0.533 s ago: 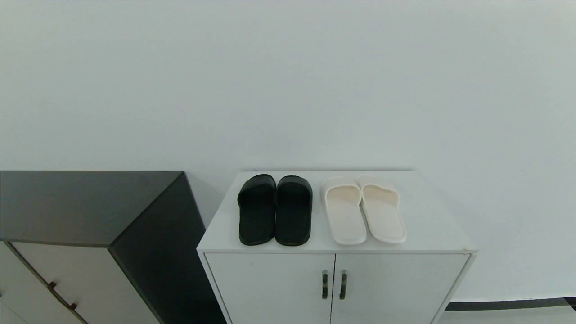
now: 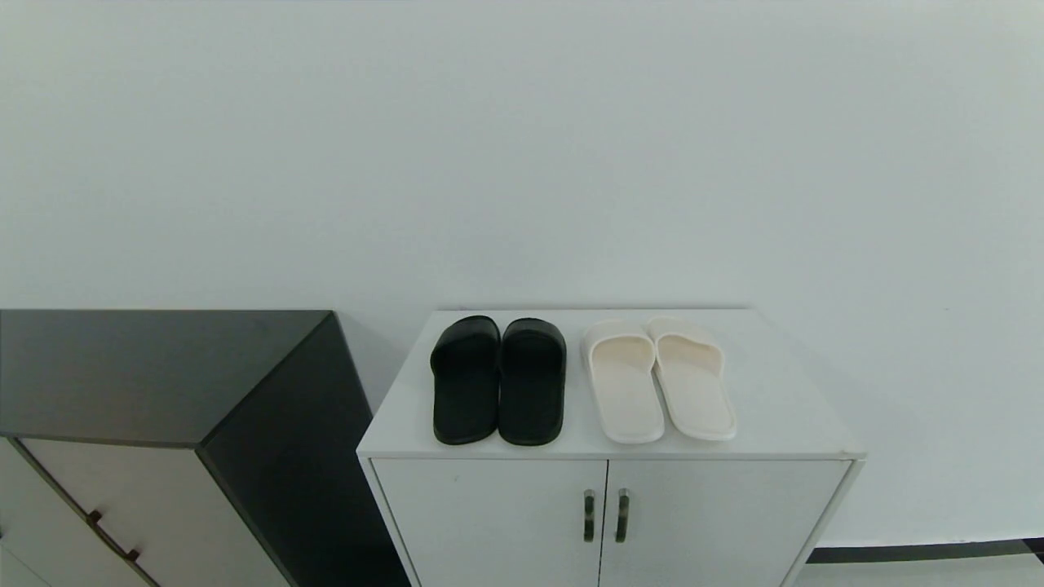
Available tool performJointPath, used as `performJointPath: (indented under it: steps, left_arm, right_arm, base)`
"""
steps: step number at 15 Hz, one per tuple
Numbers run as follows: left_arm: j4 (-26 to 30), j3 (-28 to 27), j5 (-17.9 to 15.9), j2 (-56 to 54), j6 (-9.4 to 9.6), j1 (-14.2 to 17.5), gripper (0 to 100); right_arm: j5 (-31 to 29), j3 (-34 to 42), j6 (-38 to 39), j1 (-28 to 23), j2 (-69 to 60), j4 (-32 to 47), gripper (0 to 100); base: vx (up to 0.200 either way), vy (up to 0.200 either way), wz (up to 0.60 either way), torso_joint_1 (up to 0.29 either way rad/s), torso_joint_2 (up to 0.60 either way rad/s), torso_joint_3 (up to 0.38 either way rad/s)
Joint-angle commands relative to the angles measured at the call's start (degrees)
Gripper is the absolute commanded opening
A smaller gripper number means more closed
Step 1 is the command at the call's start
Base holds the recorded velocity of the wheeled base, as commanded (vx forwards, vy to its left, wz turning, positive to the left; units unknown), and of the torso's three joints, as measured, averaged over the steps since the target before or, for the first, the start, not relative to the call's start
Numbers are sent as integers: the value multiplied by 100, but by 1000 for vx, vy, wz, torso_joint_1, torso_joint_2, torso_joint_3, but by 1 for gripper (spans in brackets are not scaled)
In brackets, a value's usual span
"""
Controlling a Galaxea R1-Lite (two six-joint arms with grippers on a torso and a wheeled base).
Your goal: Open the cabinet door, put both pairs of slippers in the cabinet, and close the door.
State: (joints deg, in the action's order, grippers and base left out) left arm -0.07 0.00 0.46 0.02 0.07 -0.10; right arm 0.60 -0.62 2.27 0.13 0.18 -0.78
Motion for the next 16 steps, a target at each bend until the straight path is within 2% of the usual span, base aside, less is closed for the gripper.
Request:
performJointPath:
  steps: [1, 2, 3, 4, 5, 6, 7, 8, 9, 10, 13, 14, 15, 16]
  left_arm:
    - [-1, 0, -2, -2, -7, 1, 0]
    - [-1, 0, -2, -2, 1, 1, 0]
    - [-1, 0, -11, 6, 10, 1, 0]
    - [-1, 0, -11, 6, -7, 1, 0]
    - [-1, 0, -2, -2, -7, 1, 0]
    - [-1, 0, 6, 6, 1, 1, 0]
    - [-1, 0, -2, 6, 10, 1, 0]
    - [-1, 0, -2, -2, 1, 1, 0]
    - [-1, 0, -2, -2, 1, 1, 0]
    - [-1, 0, 6, 6, -7, 1, 0]
    - [-1, 0, 6, -2, -7, 1, 0]
    - [-1, 0, 6, 6, -7, 1, 0]
    - [-1, 0, 6, -2, -7, 1, 0]
    - [-1, 0, -2, 6, -7, 1, 0]
  right_arm:
    - [450, -1458, 1136, 233, 702, -115, 100]
    - [485, -2065, 1267, 250, 1080, 183, 100]
    - [846, -2082, 661, 382, 1449, 641, 100]
    - [1373, -1994, 468, 532, 1581, 658, 100]
    - [1645, -2030, 468, 575, 1810, 667, 100]
    - [1883, -2285, 468, 593, 2583, 632, 100]
    - [1935, -2416, 494, 619, 2908, 605, 100]
    - [2120, -2829, 898, 830, 3682, 438, 100]
    - [2146, -2970, 1153, 927, 3893, 342, 100]
    - [2111, -3392, 1847, 1340, 4526, -80, 100]
    - [1522, -3664, 1927, 2184, 5211, -274, 100]
    - [1056, -3708, 1927, 2632, 5545, -317, 100]
    - [696, -3752, 1927, 2861, 5730, -335, 100]
    - [-297, -3875, 1935, 3529, 6292, -537, 100]
  base:
    - [0, 0, 0, 0, 0, 0]
    - [0, 0, 0, 0, 0, 0]
    - [0, 0, 0, 0, 0, 0]
    - [0, 0, 0, 0, 0, 0]
    - [0, 0, 0, 0, 0, 0]
    - [0, 0, 0, 0, 0, 0]
    - [0, 0, 0, 0, 0, 0]
    - [0, 0, 0, 0, 0, 0]
    - [0, 0, 0, 0, 0, 0]
    - [0, 0, 0, 0, 0, 0]
    - [0, 0, 0, 0, 0, 0]
    - [0, 0, 0, 0, 0, 0]
    - [0, 0, 0, 0, 0, 0]
    - [0, 0, 0, 0, 0, 0]
